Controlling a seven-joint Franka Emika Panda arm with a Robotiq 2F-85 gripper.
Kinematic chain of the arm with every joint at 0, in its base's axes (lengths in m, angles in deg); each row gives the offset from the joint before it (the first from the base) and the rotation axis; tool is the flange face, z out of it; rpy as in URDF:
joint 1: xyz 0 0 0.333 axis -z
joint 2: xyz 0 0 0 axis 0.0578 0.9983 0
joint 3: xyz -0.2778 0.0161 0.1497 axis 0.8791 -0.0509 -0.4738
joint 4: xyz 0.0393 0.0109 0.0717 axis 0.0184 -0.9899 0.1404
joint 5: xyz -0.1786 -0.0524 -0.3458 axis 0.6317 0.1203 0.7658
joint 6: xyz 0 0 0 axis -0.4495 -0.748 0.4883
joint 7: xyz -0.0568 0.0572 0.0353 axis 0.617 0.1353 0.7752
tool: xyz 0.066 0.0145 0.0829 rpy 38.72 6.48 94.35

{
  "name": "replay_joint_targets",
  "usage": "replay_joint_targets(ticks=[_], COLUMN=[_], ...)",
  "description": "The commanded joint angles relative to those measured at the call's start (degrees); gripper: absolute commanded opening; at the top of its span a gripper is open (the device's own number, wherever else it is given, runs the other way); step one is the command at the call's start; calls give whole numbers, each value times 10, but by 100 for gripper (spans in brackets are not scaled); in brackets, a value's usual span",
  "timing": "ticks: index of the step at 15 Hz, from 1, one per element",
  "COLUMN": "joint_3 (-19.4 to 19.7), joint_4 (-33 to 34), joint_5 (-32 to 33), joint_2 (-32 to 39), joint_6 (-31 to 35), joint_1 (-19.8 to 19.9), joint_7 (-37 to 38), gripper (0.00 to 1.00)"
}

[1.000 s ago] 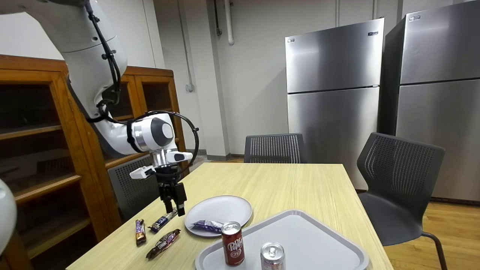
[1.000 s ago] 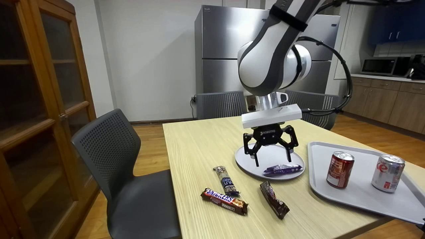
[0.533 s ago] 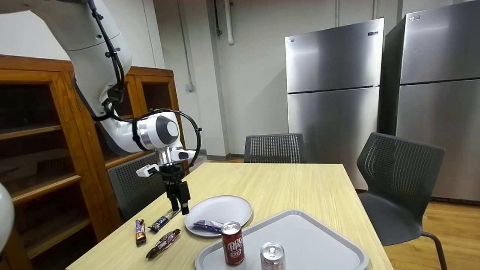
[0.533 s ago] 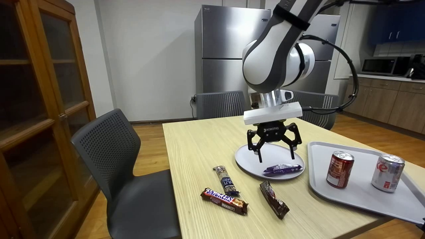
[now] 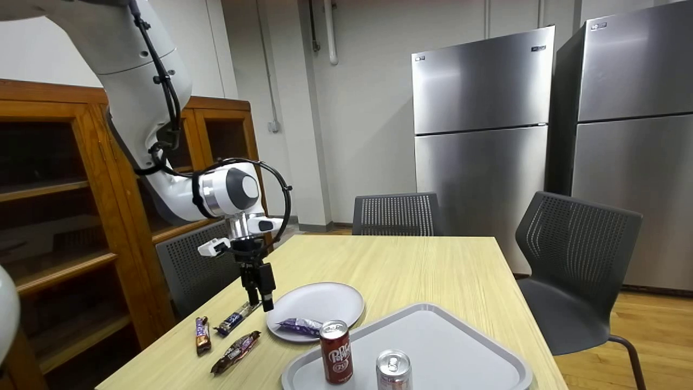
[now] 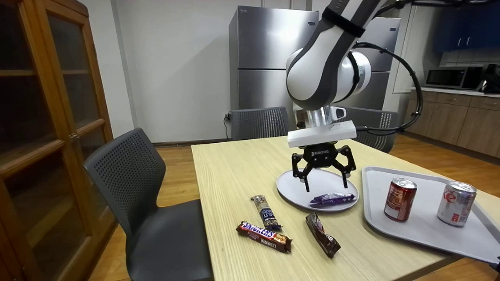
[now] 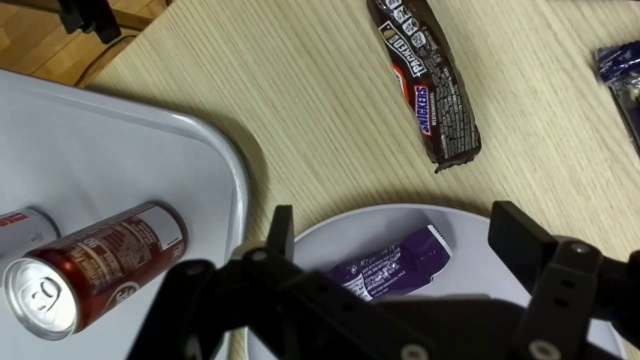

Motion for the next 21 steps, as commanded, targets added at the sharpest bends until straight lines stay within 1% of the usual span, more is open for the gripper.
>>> replay_joint_targets(ticks=[1,3,6,10,15,21], joint_3=[-7,-6,-10,-5,4,18], joint_4=[12,19,33,64,94,96], joint_5=[-18,-36,-80,-117,-138,-139], joint_2=[4,11,25,71,121,131], joint_6=[-9,-9,-9,18,60,103], joint_1=[28,41,63,73,69,63], joint_7=[14,18,15,36,80,132], gripper=[100,100,100,100,100,100])
